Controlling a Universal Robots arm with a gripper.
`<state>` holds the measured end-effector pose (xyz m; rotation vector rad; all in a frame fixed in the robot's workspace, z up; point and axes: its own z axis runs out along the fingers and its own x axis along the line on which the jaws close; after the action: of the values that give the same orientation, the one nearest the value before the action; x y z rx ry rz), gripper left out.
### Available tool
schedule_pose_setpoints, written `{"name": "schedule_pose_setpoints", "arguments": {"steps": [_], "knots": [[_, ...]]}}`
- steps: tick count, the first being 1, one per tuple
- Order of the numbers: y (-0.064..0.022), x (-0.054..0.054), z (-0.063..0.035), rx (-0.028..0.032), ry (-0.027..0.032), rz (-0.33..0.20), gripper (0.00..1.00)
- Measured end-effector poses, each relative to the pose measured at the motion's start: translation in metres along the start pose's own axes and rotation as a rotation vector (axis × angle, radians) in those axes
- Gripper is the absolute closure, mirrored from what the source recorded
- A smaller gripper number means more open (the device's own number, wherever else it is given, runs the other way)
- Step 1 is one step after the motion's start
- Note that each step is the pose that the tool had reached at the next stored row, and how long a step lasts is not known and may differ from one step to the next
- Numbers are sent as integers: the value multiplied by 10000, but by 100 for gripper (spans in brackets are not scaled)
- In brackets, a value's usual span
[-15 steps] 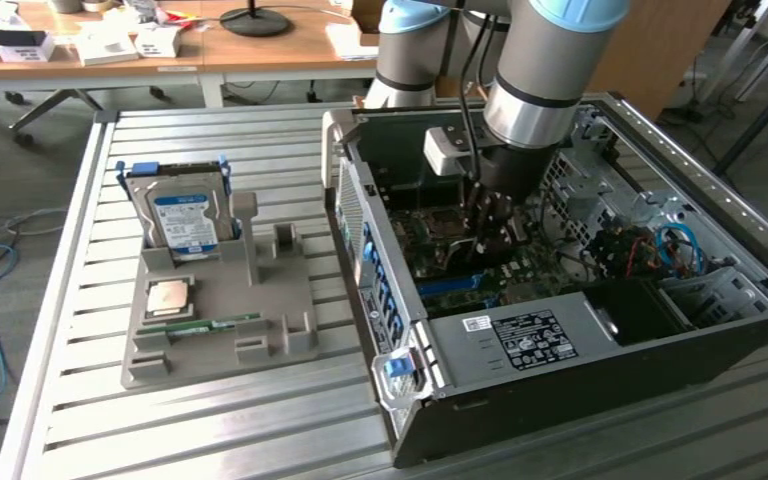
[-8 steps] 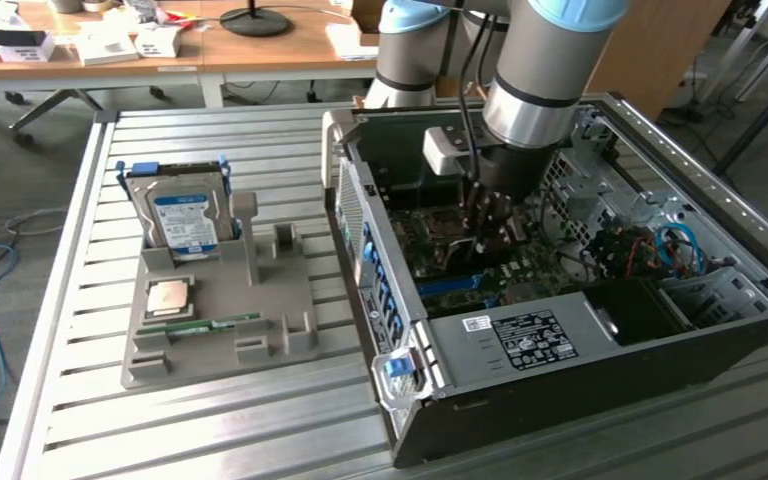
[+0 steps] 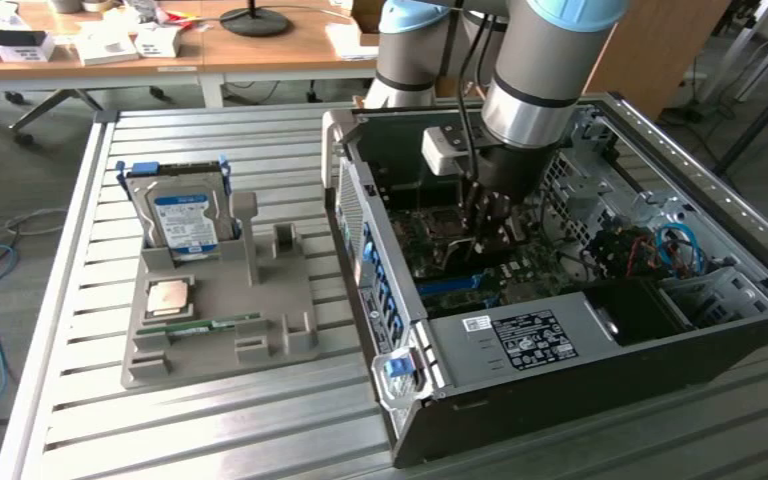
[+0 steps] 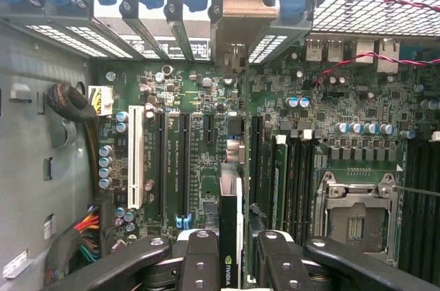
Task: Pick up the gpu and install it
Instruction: 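Insert the gpu into the slot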
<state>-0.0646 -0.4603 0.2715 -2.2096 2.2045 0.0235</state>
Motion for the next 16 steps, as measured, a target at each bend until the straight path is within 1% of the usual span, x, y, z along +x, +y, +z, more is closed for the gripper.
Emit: {"name": "schedule_pose_setpoints", "arguments": {"steps": [9, 16], "knots": [[19, 1, 3, -1, 8, -4, 74], [22, 1, 37, -1, 8, -2, 74]]}}
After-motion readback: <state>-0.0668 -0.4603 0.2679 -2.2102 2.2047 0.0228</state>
